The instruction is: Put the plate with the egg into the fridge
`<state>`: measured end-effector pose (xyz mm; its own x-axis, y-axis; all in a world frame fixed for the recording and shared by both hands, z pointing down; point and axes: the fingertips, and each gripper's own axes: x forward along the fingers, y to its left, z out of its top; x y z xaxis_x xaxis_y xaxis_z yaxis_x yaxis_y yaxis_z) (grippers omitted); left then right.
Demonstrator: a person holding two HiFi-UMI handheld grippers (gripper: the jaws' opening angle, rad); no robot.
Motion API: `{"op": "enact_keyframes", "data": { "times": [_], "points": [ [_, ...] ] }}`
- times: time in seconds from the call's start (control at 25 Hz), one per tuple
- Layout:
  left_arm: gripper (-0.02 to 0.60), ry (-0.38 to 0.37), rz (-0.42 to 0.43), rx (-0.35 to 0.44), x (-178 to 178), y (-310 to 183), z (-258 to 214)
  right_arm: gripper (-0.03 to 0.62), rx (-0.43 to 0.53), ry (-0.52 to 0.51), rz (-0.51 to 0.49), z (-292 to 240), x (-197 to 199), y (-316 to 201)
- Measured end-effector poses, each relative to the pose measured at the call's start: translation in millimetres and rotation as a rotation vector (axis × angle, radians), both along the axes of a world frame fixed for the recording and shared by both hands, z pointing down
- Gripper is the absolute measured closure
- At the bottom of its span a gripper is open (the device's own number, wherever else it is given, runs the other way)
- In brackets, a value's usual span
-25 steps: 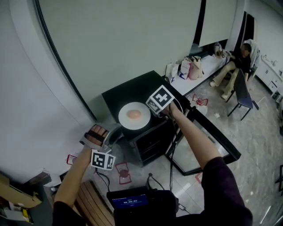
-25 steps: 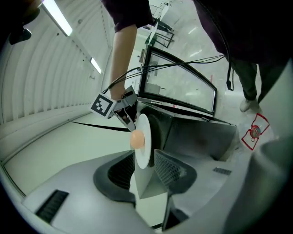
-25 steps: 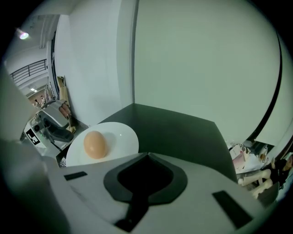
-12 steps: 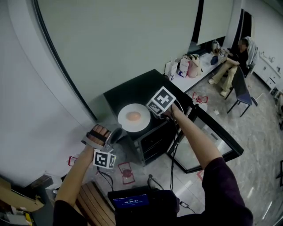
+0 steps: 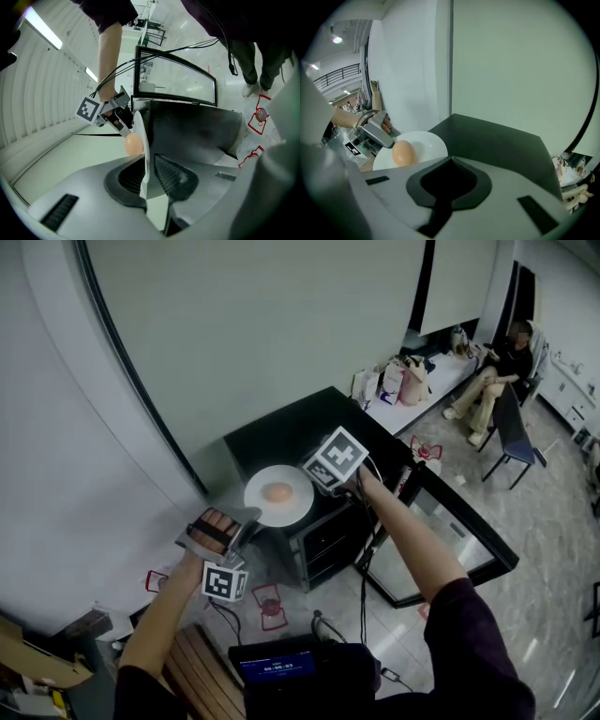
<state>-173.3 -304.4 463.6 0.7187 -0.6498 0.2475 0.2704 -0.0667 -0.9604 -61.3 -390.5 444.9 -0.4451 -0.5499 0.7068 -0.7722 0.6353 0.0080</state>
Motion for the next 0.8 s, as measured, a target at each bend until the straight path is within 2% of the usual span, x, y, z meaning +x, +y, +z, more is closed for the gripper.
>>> {"op": "enact_keyframes", "data": {
  "times": [0.12,0.56,0.68,0.8],
  "points": [
    [0.551,0.013,0.001,0.015,0.5,-1.0,-2.4,0.588,-0.002,-0.009,-0.002,-1.2,-4.8,-1.4],
    [0.561,0.035,-0.019,0.020,-1.0,-2.3,-5.3,0.588,0.056,-0.063,0.018,-21.7,-4.5,2.8],
    [0.561,0.050,-0.027,0.012,-1.7,1.3,-9.1,0.588,0.129,-0.139,0.068,-45.6,5.1,10.7],
    [0.561,0.080,-0.038,0.003,-1.0,9.8,-16.5,0.588,0.262,-0.292,0.160,-78.9,22.1,33.1]
  ]
}}
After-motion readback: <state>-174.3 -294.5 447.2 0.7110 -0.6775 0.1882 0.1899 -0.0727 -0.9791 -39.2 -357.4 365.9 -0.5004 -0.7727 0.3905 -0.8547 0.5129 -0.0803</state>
